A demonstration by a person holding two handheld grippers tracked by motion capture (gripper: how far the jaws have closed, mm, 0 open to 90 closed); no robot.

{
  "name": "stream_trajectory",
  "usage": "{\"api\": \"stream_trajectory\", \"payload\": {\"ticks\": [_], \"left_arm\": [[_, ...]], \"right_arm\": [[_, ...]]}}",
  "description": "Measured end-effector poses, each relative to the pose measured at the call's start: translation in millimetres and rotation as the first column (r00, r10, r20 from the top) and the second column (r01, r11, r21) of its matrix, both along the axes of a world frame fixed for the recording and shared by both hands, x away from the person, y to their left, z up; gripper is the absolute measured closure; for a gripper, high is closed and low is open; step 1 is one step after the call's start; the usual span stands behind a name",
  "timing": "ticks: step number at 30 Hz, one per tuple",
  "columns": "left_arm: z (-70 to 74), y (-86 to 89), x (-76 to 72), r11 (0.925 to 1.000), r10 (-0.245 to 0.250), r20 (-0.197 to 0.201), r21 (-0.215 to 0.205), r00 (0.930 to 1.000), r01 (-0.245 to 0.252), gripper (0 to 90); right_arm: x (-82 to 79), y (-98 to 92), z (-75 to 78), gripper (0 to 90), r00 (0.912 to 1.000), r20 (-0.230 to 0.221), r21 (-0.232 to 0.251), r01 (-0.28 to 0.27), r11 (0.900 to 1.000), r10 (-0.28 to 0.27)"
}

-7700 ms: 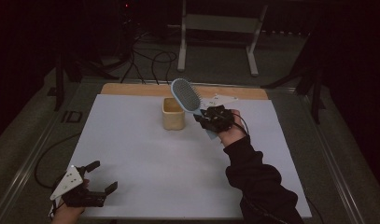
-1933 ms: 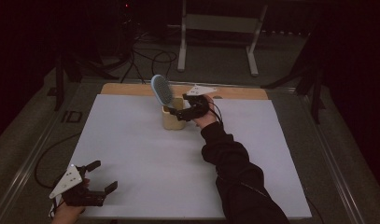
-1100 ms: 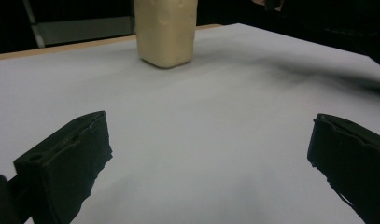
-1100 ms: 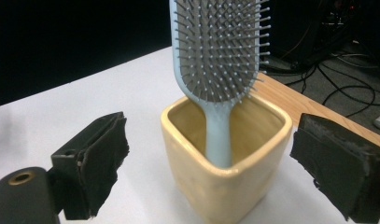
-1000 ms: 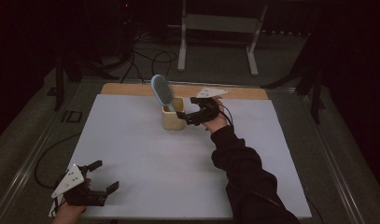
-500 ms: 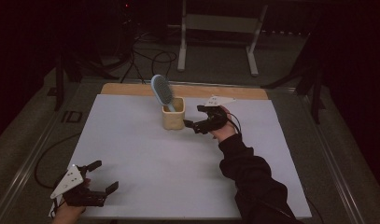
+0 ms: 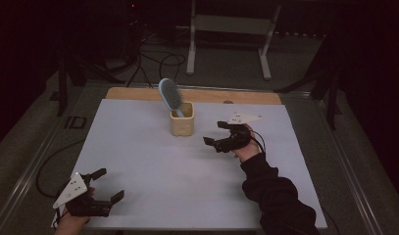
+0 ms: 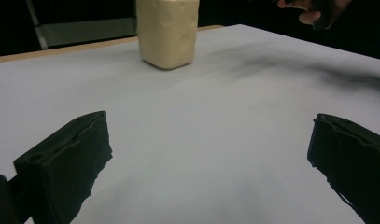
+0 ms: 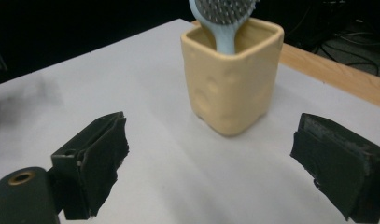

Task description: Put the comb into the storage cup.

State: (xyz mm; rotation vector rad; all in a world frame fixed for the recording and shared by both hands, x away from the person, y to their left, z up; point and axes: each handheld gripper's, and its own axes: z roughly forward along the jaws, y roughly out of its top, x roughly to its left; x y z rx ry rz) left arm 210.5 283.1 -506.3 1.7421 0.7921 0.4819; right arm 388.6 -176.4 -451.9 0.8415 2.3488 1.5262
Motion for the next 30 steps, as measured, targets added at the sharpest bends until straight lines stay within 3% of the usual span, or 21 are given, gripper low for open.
{"api": "stream_trajectory", "payload": {"ticks": [16,30], "left_arm": [[0.2,-0.2,-0.4,1.0000,0.003,0.000,-0.001,1.0000,-0.003,0.0],[0.1,-0.7,-0.3,1.0000,0.003,0.000,0.003,1.0000,-0.003,0.0]], "right_arm": [[-44.5,-28.4,-16.9,9.6,0.9993,-0.035,0.000,-0.012,1.000,0.012],[-80.0,-68.7,-35.2,9.6,0.9974,-0.049,-0.018,0.052,0.998,-0.053]]}}
